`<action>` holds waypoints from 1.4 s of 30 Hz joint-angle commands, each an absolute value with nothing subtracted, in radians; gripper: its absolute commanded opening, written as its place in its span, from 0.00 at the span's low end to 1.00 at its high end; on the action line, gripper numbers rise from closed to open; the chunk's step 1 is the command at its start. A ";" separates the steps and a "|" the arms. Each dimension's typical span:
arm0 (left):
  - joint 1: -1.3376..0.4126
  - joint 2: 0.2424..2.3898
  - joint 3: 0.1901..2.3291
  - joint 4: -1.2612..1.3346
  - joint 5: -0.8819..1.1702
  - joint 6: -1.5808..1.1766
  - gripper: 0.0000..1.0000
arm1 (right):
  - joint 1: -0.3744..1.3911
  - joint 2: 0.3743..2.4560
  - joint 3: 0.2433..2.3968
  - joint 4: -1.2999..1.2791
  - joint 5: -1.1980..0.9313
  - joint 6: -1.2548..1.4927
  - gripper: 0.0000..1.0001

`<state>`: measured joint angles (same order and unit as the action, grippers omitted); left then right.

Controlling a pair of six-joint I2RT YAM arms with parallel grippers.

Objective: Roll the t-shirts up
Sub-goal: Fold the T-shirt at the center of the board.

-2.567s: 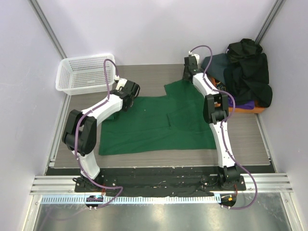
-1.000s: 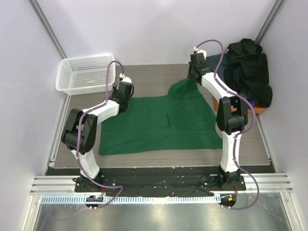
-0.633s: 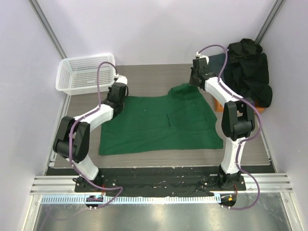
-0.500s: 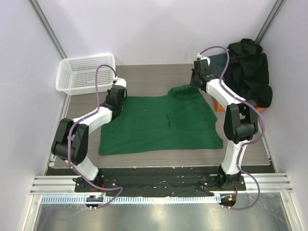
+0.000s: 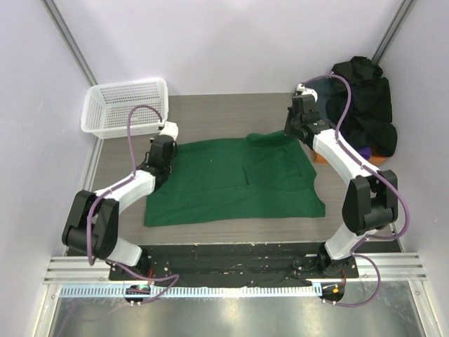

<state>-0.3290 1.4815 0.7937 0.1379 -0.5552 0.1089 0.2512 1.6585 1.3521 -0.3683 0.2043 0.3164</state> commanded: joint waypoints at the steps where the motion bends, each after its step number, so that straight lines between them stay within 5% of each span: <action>1: -0.324 1.402 0.758 0.305 -0.491 0.146 0.00 | 0.259 1.552 1.309 -0.364 0.221 0.341 0.06; 13: -0.322 1.536 0.847 0.310 -0.505 0.227 0.00 | 0.259 1.404 1.203 -0.396 0.189 0.368 0.06; 42: -0.311 1.186 0.523 0.452 -0.384 0.232 0.00 | 0.259 1.141 0.986 -0.433 0.238 0.413 0.06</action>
<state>-0.3145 1.2716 0.5797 0.3504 -0.4007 0.2394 0.2554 1.1854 0.9981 -0.4412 0.1925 0.3996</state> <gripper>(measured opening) 0.010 0.103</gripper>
